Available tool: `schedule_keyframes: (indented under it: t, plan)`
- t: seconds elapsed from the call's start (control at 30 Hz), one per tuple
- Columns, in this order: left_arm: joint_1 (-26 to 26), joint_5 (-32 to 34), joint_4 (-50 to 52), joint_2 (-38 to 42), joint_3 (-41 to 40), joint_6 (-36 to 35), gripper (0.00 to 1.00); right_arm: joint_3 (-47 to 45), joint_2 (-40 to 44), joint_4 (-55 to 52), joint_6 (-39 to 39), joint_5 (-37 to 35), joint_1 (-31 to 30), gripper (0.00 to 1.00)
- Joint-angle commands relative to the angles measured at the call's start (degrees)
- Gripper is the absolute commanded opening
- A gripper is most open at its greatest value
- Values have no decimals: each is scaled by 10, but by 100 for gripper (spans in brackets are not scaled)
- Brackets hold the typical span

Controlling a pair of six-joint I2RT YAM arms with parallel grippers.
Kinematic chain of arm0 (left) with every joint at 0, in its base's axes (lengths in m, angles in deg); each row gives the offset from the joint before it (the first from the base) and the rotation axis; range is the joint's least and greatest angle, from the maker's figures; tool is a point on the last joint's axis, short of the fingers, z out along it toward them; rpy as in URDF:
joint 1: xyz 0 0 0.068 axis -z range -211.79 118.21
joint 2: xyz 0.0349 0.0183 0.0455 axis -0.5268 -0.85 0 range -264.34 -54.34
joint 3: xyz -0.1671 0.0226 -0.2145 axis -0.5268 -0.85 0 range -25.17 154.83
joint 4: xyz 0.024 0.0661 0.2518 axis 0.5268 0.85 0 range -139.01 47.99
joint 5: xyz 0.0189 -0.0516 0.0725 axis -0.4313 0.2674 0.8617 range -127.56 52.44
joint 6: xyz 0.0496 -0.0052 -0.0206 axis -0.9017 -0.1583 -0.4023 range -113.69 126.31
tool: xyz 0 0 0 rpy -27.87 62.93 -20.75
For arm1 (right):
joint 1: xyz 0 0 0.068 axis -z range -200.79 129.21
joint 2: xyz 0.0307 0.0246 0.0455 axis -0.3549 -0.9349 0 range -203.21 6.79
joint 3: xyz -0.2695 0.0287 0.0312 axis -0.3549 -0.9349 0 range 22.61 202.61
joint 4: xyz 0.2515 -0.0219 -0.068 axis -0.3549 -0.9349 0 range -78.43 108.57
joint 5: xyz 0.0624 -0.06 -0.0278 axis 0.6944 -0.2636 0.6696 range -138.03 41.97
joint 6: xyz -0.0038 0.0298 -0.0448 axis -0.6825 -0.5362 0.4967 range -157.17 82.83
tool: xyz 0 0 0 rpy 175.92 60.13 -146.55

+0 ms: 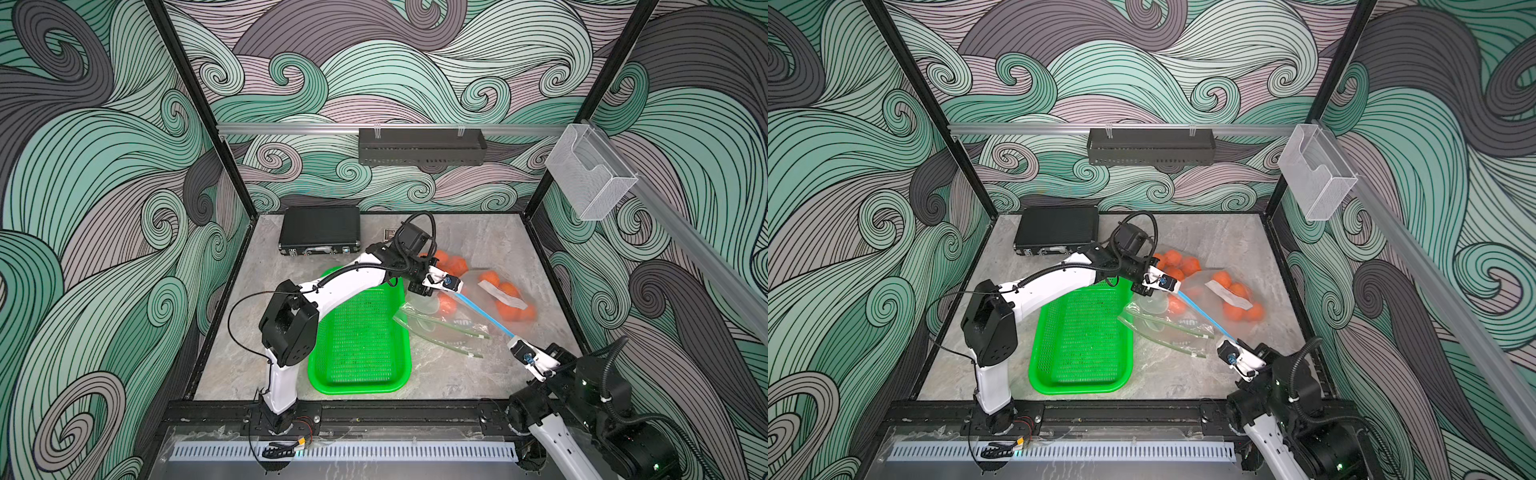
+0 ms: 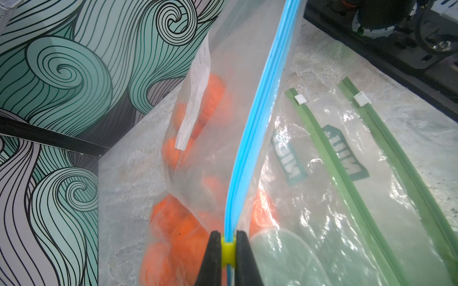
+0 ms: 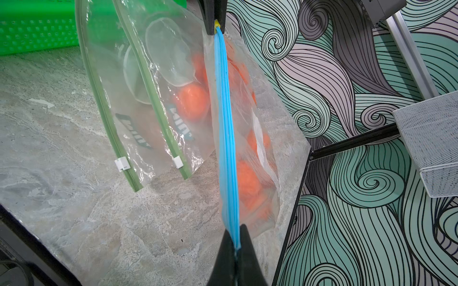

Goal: Open the zip-top bag and take out the orange
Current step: Unzip the zipper on the zipper food storage bag.

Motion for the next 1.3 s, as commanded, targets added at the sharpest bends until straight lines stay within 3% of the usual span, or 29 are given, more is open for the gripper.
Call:
schedule_keyframes:
  t: [0.0,0.07,0.1,0.2,0.27,0.4,0.6,0.67,0.9,1.1,1.27]
  plan:
    - [-18,21,18,15,5,1,3,-4,6,-11,-11,29,-3,0]
    - [-14,16,16,17,7,1,0,-4,6,-8,-15,78,-3,26]
    - [-11,15,16,18,6,-1,0,-2,6,-4,-21,98,-3,34]
    - [-7,10,13,17,6,-1,0,9,3,9,-39,165,-4,50]
    - [-4,9,9,17,6,0,0,22,-1,17,-51,219,-4,54]
    - [-1,-7,-7,20,7,16,0,39,-10,64,-112,275,-5,56]
    - [-1,-50,-43,20,40,102,0,60,-38,145,-225,183,-6,57]
    - [-1,-47,-71,19,61,164,0,71,-49,156,-263,138,-5,55]
    - [-1,-33,-135,-9,158,318,0,95,-66,158,-314,92,-5,55]
    - [-1,42,-112,-73,317,437,0,107,-65,159,-349,49,-5,56]
    - [-2,176,-53,-133,481,494,0,131,-82,159,-383,46,-6,56]
